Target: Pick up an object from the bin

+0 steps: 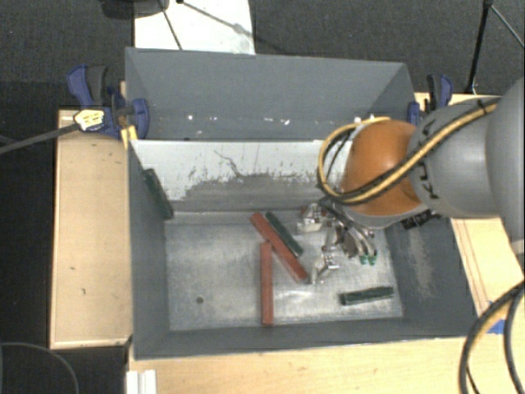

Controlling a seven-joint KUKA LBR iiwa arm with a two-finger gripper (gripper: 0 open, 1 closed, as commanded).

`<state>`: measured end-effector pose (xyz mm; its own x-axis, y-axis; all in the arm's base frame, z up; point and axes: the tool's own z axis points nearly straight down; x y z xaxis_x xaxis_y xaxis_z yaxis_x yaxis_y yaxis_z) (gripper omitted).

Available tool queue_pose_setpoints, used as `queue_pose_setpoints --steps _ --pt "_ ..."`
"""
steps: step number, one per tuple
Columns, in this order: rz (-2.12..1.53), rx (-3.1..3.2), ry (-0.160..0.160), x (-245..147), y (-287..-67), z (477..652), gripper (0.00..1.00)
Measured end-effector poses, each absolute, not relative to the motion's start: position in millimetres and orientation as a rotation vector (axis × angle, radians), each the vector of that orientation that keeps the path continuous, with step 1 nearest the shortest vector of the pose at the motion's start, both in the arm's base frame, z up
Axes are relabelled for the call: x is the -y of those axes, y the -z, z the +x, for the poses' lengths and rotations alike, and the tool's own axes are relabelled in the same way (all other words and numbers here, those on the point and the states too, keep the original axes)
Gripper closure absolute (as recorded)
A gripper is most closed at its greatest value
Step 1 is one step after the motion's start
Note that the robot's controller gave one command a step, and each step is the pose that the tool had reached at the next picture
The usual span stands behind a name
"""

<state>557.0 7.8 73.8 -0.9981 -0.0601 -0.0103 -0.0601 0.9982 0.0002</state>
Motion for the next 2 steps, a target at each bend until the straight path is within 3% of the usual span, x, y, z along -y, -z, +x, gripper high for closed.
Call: queue_pose_setpoints --steps 1,2 --pt "-0.095 -3.130 -0.001 -7.8 -73.9 557.0 0.00" --pt "0.066 -3.122 -0.004 -57.6 -77.2 566.6 1.00"
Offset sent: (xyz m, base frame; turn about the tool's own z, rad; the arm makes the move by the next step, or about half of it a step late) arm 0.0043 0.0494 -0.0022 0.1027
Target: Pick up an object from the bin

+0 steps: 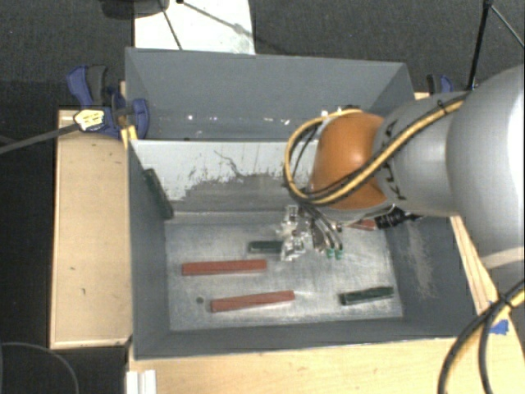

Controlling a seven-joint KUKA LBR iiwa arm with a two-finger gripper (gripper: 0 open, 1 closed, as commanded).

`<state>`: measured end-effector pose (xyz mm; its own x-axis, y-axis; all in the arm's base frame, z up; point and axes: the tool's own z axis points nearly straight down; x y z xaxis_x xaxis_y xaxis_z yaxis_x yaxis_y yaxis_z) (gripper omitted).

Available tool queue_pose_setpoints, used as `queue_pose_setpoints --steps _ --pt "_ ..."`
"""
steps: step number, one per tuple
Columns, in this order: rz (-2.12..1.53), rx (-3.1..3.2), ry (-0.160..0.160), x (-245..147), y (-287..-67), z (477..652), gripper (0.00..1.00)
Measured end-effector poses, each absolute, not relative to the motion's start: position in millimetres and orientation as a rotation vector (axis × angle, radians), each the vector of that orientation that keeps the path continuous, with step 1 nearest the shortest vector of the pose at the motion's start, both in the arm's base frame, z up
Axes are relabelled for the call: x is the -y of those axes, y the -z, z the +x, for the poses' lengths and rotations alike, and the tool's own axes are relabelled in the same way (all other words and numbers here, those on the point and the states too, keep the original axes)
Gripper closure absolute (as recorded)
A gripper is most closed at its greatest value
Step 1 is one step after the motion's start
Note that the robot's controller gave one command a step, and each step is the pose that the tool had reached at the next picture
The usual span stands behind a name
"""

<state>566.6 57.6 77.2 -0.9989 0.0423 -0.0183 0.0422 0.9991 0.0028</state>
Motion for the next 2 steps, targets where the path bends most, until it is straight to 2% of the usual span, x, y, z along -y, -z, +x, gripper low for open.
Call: queue_pose_setpoints --steps 1,2 --pt "0.065 -3.123 -0.004 -57.6 -77.2 566.6 1.00" --pt "0.006 -3.131 -0.001 -55.9 -246.3 576.0 1.00"
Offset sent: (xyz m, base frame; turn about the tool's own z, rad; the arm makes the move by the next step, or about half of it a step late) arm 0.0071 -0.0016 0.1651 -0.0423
